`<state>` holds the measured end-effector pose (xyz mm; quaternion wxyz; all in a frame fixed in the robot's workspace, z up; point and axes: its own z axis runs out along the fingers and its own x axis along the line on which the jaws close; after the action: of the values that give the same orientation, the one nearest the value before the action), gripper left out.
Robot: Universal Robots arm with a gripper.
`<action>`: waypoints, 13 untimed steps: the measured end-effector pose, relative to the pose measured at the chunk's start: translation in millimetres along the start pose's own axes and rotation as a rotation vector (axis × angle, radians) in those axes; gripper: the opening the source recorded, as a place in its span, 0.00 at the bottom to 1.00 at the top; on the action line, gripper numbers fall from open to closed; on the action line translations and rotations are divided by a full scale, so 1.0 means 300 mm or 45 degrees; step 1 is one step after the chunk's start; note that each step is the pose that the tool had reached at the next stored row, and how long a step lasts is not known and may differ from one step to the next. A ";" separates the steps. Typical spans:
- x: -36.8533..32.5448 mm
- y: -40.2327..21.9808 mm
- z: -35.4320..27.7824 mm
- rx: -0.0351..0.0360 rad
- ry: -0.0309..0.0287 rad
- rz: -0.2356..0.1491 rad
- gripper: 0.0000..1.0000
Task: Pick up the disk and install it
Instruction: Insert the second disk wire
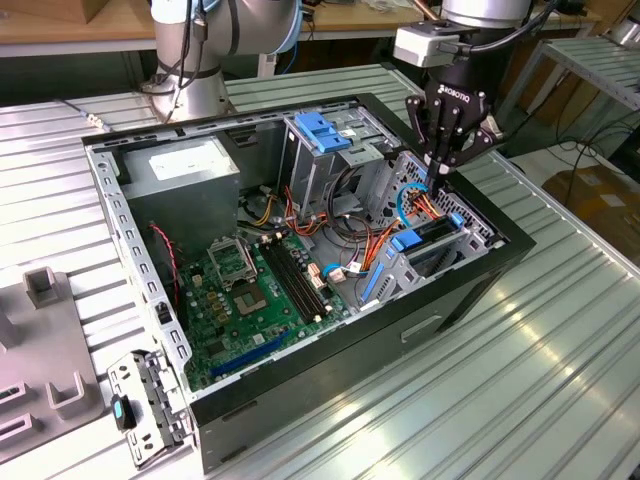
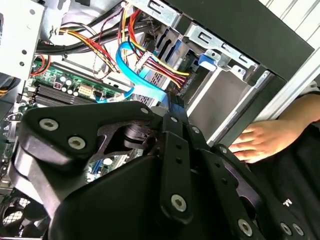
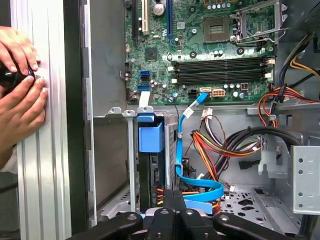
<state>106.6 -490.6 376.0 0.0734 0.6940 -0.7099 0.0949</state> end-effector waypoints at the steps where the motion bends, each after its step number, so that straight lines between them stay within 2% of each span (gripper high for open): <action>1: 0.000 0.000 0.000 0.0006 0.0249 -0.001 0.11; 2: 0.000 0.000 0.000 0.0013 0.0509 -0.001 0.17; 3: 0.000 0.000 0.000 0.0015 0.0628 -0.002 0.24; 4: -0.001 0.000 0.001 0.0020 0.0776 -0.002 0.24; 5: -0.001 -0.001 0.002 0.0022 0.0870 -0.002 0.24; 6: -0.002 -0.002 0.004 0.0023 0.0928 -0.002 0.24; 7: -0.003 -0.002 0.006 0.0024 0.0933 -0.002 0.23; 8: -0.003 -0.002 0.008 0.0025 0.0935 -0.003 0.16; 13: -0.007 -0.002 0.024 0.0027 0.0919 -0.002 0.16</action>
<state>107.4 -490.3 368.6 0.0983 0.6909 -0.7060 0.1205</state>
